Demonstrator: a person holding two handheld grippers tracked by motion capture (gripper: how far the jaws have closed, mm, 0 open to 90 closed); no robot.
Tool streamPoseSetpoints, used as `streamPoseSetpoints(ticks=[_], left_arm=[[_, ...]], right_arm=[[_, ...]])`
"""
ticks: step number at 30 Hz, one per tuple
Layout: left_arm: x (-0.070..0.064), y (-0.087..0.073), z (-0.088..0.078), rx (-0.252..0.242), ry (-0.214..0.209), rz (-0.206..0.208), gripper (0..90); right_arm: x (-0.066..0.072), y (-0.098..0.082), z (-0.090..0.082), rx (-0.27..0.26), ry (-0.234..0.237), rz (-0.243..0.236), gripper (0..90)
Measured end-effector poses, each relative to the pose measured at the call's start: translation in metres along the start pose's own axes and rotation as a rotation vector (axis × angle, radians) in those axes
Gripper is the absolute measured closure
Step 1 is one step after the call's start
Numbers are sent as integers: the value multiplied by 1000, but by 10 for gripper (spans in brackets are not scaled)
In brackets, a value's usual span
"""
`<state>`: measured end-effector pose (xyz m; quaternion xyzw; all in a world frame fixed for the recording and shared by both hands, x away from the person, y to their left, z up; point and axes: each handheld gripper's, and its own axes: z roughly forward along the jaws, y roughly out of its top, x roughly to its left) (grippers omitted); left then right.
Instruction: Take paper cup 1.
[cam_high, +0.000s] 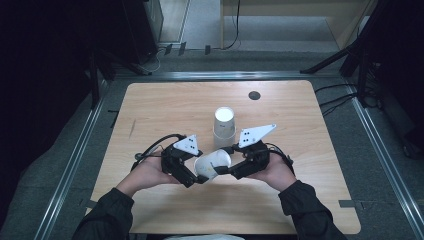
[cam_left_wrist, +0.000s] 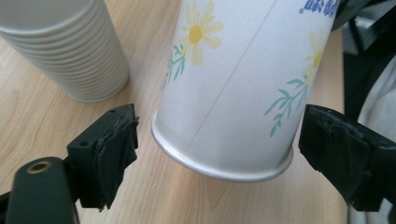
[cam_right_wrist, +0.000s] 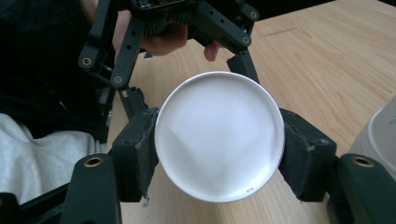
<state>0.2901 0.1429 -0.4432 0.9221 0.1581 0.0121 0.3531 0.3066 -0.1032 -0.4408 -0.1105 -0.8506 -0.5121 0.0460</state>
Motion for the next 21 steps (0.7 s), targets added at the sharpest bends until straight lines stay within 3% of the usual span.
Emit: streamPoseSetpoints(ticks=[3,11,14,21], left_arm=[[-1,1,0,-37,-7,0,100],[-4,0,4,-72,-18,11,102],[-5,-2,3,-121,-22,19,134],[-4,-3,1,-145,-37,14,168]], right_arm=[[1,2,-1,-26,17,13,358],[4,6,0,-57,50,24,358],[4,7,-2,-81,62,33,358],[2,6,-5,-92,64,45,358]])
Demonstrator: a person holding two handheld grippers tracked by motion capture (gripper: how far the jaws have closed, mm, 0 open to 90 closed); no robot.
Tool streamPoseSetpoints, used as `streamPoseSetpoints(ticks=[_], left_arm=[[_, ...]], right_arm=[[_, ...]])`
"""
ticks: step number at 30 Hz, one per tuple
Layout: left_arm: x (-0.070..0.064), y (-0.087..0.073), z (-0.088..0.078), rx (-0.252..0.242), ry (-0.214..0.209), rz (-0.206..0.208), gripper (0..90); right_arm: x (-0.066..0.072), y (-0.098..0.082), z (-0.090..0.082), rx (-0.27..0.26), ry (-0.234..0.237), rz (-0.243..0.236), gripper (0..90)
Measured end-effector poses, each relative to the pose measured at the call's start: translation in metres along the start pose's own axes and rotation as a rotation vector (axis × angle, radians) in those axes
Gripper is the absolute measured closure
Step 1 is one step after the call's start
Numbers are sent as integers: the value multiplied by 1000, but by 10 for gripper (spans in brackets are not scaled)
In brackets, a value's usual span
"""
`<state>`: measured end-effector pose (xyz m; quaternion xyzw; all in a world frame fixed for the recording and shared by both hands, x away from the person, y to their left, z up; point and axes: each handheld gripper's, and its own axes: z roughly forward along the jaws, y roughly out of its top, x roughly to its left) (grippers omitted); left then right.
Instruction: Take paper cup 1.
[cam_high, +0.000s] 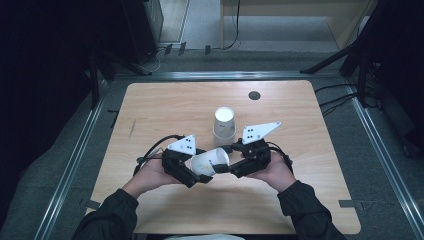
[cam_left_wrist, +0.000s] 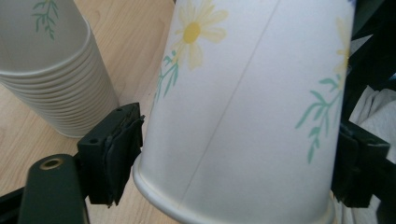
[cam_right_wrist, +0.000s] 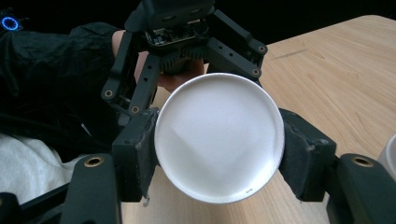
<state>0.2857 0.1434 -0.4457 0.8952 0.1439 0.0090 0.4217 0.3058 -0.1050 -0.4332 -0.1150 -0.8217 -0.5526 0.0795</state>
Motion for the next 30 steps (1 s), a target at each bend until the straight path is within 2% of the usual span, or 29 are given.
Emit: streamPoseSetpoints(ticks=[1,12,13,15,17,23,26,27,28,30], left_arm=[[-1,0,0,-2,-3,7,206],[-2,-1,-1,20,-5,21,243],[-1,-1,-1,18,-9,17,243],[-1,-1,-2,15,-12,12,242],[-1,0,-7,34,11,29,242],[5,0,-15,75,26,29,242],[6,1,-16,107,-3,41,241],[5,1,-16,119,-2,40,241],[5,3,-14,154,6,54,241],[5,3,-12,167,5,56,241]], right_arm=[[0,0,0,0,-1,1,359],[0,-1,2,10,7,0,351],[0,-2,2,10,8,0,342],[0,-2,3,11,10,0,257],[1,-2,4,21,-7,-9,240],[0,-6,5,74,-44,-19,218],[-1,-9,6,98,-55,-31,222],[0,-11,7,118,-66,-41,226],[0,-12,8,122,-68,-48,228],[0,-13,9,126,-70,-53,229]])
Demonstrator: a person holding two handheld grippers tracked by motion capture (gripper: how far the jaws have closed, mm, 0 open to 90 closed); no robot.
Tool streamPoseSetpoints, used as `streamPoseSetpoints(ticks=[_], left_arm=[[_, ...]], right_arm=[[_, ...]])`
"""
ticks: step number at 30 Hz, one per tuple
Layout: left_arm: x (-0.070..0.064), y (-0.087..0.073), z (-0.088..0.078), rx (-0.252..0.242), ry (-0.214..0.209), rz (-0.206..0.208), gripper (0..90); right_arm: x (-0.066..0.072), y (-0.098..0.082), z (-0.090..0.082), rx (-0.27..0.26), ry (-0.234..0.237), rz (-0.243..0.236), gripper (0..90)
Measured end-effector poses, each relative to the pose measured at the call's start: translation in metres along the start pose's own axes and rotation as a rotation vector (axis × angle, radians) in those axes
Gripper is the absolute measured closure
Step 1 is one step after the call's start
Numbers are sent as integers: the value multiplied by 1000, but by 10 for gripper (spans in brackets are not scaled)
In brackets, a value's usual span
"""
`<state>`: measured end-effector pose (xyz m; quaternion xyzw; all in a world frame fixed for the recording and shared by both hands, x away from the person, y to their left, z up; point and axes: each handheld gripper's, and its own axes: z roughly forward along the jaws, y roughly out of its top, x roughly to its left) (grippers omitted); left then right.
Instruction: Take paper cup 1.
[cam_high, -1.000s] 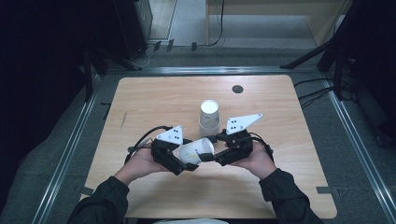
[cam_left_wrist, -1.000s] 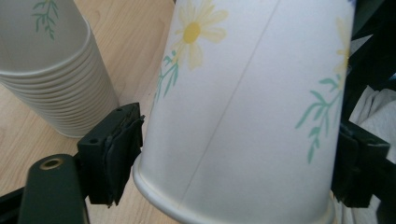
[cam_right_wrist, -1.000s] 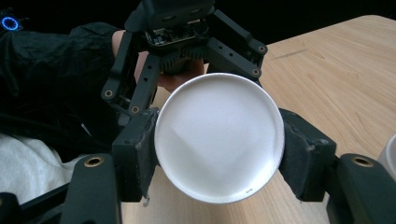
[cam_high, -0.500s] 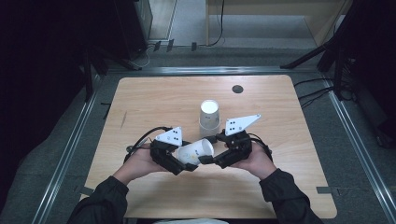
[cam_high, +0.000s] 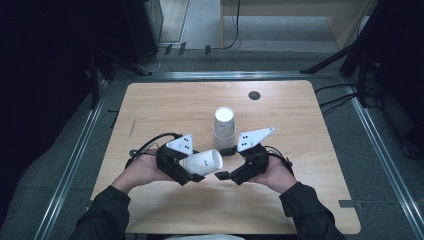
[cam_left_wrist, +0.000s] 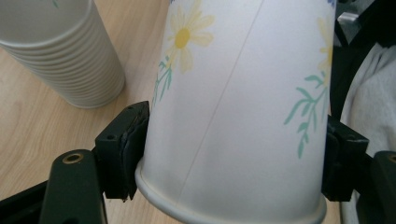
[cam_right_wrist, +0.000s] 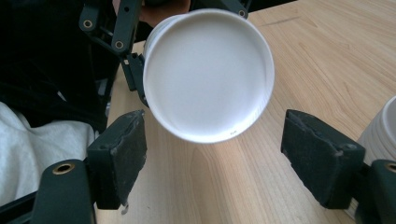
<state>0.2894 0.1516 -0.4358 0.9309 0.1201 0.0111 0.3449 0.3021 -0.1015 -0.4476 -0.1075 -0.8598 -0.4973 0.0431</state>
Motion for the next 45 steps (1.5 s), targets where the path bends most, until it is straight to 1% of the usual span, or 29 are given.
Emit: streamPoseSetpoints(ticks=[4,5,6,8,10,11,13,14,17,18,20,21,23,24,25,27,29,31,33,34,36,37,38,40,43,45], left_arm=[[-1,2,5,45,7,19,241],[-1,2,7,59,8,21,241],[-1,3,9,83,12,25,241],[-1,3,11,91,15,23,241],[0,3,15,129,25,21,241],[0,3,15,129,25,21,241],[0,3,19,151,23,24,241],[0,3,21,169,21,33,241],[-1,3,23,179,17,39,241],[-1,3,25,179,11,34,241],[-2,3,27,182,4,41,241],[-2,4,28,188,-6,47,241],[-2,4,30,189,-7,49,241],[-2,4,30,194,-13,52,240],[-3,4,31,199,-23,50,240],[-4,2,31,205,-32,60,240],[-6,1,31,206,-31,59,240],[-6,1,31,206,-31,57,241],[-7,1,31,209,-29,56,240],[-10,2,31,209,-22,60,240],[-10,3,31,207,-23,64,240],[-11,4,32,207,-24,66,240],[-12,5,32,209,-25,72,240],[-14,5,34,214,-21,72,241],[-14,4,35,211,-23,69,237],[-13,4,33,202,-9,75,226]], right_arm=[[2,-2,2,20,-2,-11,231],[2,-2,2,20,-2,-11,231],[2,-3,2,20,-7,-20,233],[2,-4,2,20,-7,-21,233],[2,-5,2,21,-13,-18,235],[2,-5,2,21,-13,-18,235],[2,-5,2,22,-14,-18,235],[3,-6,4,26,-15,-22,235],[3,-6,5,36,-15,-27,235],[3,-6,6,36,-15,-28,235],[3,-6,8,34,-8,-27,235],[3,-6,11,39,1,-22,236],[4,-6,13,45,1,-25,236],[4,-5,17,52,8,-28,237],[4,-5,17,52,8,-28,237],[4,-5,21,68,21,-30,249],[3,-4,27,86,33,-40,260],[3,-4,28,93,41,-35,261],[4,-4,32,103,55,-44,260],[5,-4,34,110,62,-48,261],[5,-5,35,120,65,-56,265],[7,-5,36,137,58,-75,291],[7,-5,36,137,58,-75,291],[11,-6,35,151,56,-95,336],[11,-4,35,161,49,-101,343],[11,-4,35,160,47,-103,342]])
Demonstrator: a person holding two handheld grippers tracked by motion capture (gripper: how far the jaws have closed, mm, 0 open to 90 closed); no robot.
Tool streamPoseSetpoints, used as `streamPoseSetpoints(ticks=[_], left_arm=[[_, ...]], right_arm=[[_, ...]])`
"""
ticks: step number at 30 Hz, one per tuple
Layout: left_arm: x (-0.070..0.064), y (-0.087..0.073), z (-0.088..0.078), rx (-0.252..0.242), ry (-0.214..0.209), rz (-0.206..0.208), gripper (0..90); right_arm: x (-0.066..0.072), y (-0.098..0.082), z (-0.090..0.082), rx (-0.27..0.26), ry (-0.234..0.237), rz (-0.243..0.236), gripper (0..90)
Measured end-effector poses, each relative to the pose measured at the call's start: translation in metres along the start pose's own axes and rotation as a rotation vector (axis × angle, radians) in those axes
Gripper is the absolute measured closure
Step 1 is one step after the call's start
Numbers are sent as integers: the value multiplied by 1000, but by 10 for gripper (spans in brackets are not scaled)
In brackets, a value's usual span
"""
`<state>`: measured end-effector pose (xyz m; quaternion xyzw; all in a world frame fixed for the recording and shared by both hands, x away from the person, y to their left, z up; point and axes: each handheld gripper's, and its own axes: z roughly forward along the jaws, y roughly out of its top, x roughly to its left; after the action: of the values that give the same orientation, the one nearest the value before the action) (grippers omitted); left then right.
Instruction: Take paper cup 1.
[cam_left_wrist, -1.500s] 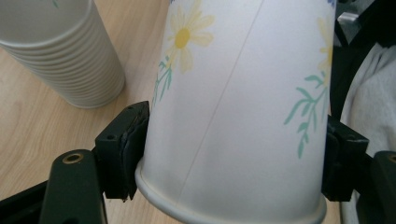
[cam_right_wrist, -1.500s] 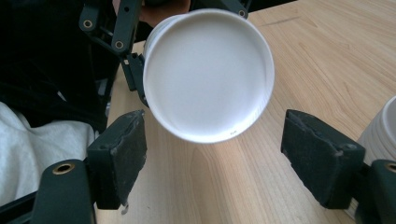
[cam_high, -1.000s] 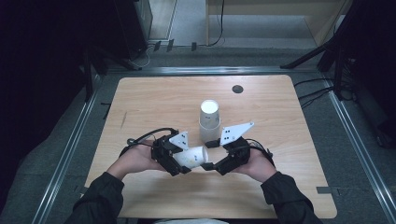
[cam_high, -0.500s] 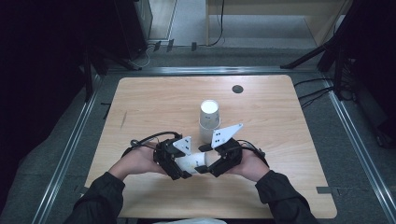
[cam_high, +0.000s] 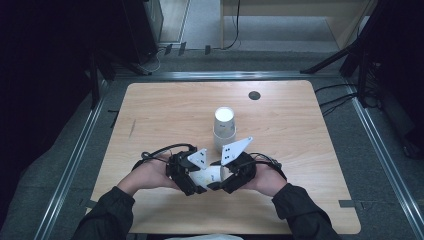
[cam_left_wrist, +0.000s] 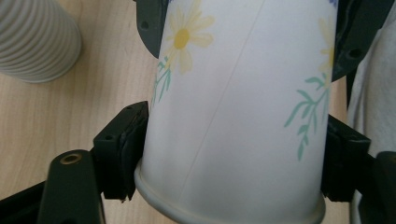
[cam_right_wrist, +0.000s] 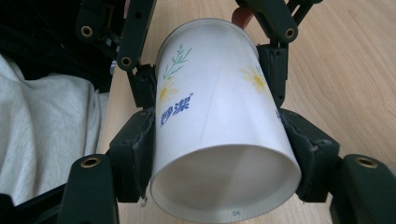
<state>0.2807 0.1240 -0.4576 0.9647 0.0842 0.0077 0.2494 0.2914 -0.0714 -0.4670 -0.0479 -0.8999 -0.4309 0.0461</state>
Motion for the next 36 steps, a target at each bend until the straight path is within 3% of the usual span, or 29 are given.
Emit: streamPoseSetpoints(ticks=[5,13,17,28,30,31,32,33,36], left_arm=[[6,-2,-8,-63,-5,-39,131],[13,-9,-16,-133,8,-85,127],[16,-12,-19,-190,-7,-131,106],[14,-11,-20,-272,-30,-127,106],[15,-11,-23,-316,-44,-138,106],[15,-11,-25,-367,-59,-152,107],[15,-11,-25,-367,-59,-152,114],[16,-13,-26,-416,-97,-172,121],[16,-13,-28,-443,-101,-165,122]], right_arm=[[-3,1,-7,-28,-5,22,341],[-8,-1,-26,-94,-25,43,340],[-10,-1,-33,-120,-31,50,340],[-10,-2,-45,-181,-23,55,340],[-10,-3,-47,-199,-4,59,339],[-10,-3,-48,-204,2,63,339],[-10,-3,-48,-204,2,63,339],[-10,-2,-49,-217,15,65,340],[-10,-2,-49,-227,30,64,339]])
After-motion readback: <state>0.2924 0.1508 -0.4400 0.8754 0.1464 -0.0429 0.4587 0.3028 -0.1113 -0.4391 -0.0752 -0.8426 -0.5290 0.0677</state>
